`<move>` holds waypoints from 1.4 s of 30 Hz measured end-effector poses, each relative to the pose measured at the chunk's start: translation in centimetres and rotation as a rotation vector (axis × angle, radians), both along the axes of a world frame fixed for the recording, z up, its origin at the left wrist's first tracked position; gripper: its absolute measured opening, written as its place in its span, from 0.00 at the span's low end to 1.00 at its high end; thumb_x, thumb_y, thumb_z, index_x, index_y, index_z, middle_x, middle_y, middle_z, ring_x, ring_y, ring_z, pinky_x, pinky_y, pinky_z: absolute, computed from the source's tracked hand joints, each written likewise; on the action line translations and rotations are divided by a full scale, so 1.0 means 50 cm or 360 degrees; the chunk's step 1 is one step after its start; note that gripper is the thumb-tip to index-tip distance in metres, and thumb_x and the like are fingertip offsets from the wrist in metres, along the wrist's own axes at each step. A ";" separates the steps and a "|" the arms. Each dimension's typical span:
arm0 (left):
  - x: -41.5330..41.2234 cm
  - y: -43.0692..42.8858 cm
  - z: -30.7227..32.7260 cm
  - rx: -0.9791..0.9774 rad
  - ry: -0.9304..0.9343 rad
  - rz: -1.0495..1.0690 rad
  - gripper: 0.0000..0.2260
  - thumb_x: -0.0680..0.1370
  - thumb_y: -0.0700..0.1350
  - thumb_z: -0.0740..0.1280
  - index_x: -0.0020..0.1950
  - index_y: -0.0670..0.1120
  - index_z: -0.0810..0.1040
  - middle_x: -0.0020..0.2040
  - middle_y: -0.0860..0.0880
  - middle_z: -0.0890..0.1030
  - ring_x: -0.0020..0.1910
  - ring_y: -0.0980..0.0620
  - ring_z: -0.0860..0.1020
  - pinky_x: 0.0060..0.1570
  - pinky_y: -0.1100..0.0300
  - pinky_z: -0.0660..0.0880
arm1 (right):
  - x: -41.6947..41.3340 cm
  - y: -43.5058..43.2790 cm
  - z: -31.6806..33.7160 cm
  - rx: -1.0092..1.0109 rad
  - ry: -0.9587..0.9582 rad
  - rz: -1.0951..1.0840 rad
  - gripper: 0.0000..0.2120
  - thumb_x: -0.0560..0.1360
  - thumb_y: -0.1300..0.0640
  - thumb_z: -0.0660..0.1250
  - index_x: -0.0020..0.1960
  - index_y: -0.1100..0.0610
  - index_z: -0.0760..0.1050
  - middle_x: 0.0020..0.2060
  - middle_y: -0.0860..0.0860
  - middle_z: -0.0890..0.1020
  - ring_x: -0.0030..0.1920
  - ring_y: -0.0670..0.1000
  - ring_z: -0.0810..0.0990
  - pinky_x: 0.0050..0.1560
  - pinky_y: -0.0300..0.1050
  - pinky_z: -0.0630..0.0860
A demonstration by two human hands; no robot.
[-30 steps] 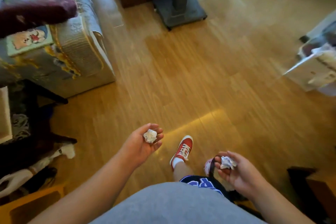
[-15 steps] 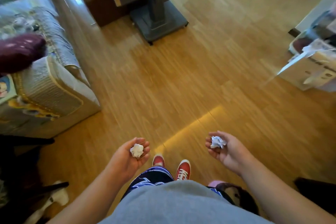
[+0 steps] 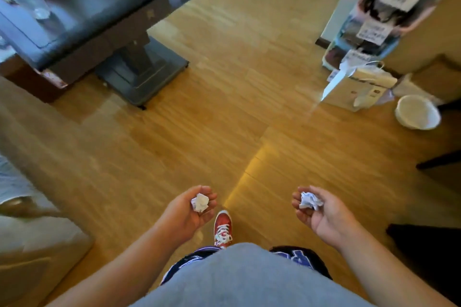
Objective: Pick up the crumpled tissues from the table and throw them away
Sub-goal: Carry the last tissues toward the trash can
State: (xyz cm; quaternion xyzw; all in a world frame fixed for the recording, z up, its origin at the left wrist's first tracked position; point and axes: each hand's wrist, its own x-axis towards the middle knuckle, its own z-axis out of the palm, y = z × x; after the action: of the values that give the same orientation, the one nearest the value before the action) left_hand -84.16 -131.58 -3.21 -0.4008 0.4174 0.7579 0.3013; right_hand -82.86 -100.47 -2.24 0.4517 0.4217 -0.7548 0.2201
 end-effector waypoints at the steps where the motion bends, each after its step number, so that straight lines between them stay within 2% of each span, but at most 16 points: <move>1: -0.044 0.024 0.005 0.0007 0.0014 -0.0088 0.07 0.77 0.43 0.64 0.43 0.44 0.79 0.37 0.45 0.84 0.34 0.50 0.82 0.35 0.58 0.79 | -0.003 0.023 0.004 0.0005 0.0003 -0.0086 0.11 0.78 0.56 0.59 0.47 0.60 0.78 0.34 0.56 0.85 0.30 0.51 0.83 0.28 0.42 0.79; 3: -0.124 0.082 0.015 0.0045 0.0041 -0.0270 0.06 0.76 0.44 0.65 0.43 0.44 0.79 0.37 0.45 0.84 0.34 0.50 0.82 0.36 0.57 0.79 | 0.005 0.070 0.008 0.0030 0.0007 -0.0265 0.11 0.79 0.55 0.59 0.48 0.60 0.78 0.36 0.56 0.84 0.32 0.52 0.83 0.28 0.43 0.79; 6: -0.234 0.195 0.027 0.0152 0.0093 -0.0504 0.04 0.70 0.44 0.68 0.41 0.44 0.80 0.36 0.46 0.82 0.33 0.51 0.82 0.33 0.58 0.80 | 0.021 0.137 0.012 0.0102 -0.0018 -0.0486 0.12 0.79 0.55 0.59 0.49 0.61 0.78 0.38 0.57 0.84 0.38 0.54 0.81 0.37 0.48 0.77; 9: -0.328 0.323 0.032 0.0238 0.0119 -0.0687 0.08 0.78 0.45 0.62 0.42 0.45 0.77 0.36 0.47 0.81 0.33 0.52 0.81 0.33 0.59 0.79 | 0.030 0.196 0.008 0.0119 -0.0121 -0.0700 0.11 0.80 0.56 0.58 0.48 0.60 0.77 0.41 0.58 0.81 0.41 0.55 0.79 0.41 0.48 0.73; 13: -0.432 0.492 0.039 0.0250 0.0140 -0.0865 0.10 0.79 0.46 0.61 0.40 0.47 0.77 0.37 0.48 0.82 0.35 0.52 0.82 0.34 0.60 0.79 | 0.022 0.284 -0.013 0.0030 -0.0239 -0.0921 0.09 0.78 0.58 0.61 0.48 0.62 0.77 0.41 0.60 0.81 0.40 0.56 0.78 0.41 0.48 0.72; 18: -0.531 0.639 0.036 0.0215 0.0104 -0.0935 0.09 0.79 0.45 0.61 0.41 0.46 0.77 0.39 0.47 0.82 0.36 0.51 0.82 0.34 0.59 0.80 | -0.042 0.415 -0.048 -0.0014 -0.0285 -0.0991 0.09 0.77 0.58 0.64 0.49 0.64 0.78 0.35 0.59 0.85 0.38 0.56 0.81 0.41 0.47 0.74; 22: -0.592 0.696 0.033 0.0171 0.0051 -0.0883 0.07 0.76 0.45 0.64 0.41 0.46 0.78 0.40 0.47 0.82 0.36 0.50 0.82 0.35 0.59 0.80 | -0.152 0.516 -0.049 -0.0015 -0.0293 -0.0987 0.08 0.77 0.57 0.64 0.47 0.62 0.77 0.33 0.58 0.85 0.33 0.55 0.82 0.31 0.44 0.77; 26: -0.652 0.735 0.023 0.0041 0.0006 -0.0872 0.09 0.78 0.45 0.63 0.41 0.45 0.80 0.41 0.46 0.83 0.37 0.50 0.83 0.36 0.57 0.80 | -0.269 0.604 -0.030 -0.0031 -0.0118 -0.0963 0.10 0.79 0.55 0.60 0.46 0.59 0.77 0.33 0.55 0.84 0.30 0.52 0.83 0.31 0.43 0.77; 32: -0.773 0.851 -0.001 -0.0044 -0.0062 -0.0948 0.07 0.78 0.44 0.63 0.43 0.45 0.79 0.39 0.46 0.84 0.34 0.50 0.83 0.33 0.58 0.80 | -0.438 0.746 -0.003 -0.0010 0.0058 -0.0951 0.11 0.79 0.55 0.59 0.46 0.58 0.78 0.36 0.54 0.83 0.35 0.51 0.80 0.35 0.44 0.75; 37: -0.906 1.033 -0.019 -0.0051 -0.0068 -0.1181 0.05 0.76 0.42 0.66 0.44 0.44 0.80 0.40 0.45 0.84 0.34 0.50 0.83 0.33 0.59 0.80 | -0.508 0.861 0.004 -0.0012 0.0022 -0.1116 0.11 0.80 0.56 0.58 0.49 0.60 0.77 0.41 0.56 0.81 0.39 0.53 0.78 0.40 0.46 0.73; 42: -0.985 1.266 -0.004 -0.0038 0.0003 -0.1595 0.05 0.73 0.42 0.67 0.42 0.43 0.82 0.39 0.44 0.85 0.33 0.51 0.83 0.32 0.59 0.80 | -0.485 0.951 0.018 -0.0016 -0.0012 -0.1451 0.10 0.80 0.56 0.59 0.48 0.60 0.76 0.40 0.57 0.81 0.39 0.54 0.79 0.40 0.46 0.72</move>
State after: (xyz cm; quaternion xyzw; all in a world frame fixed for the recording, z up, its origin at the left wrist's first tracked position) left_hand -133.41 -68.29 -3.39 -0.1539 0.5675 0.5156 0.6232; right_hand -107.10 -52.91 -1.35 0.5928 0.1752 -0.7751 -0.1310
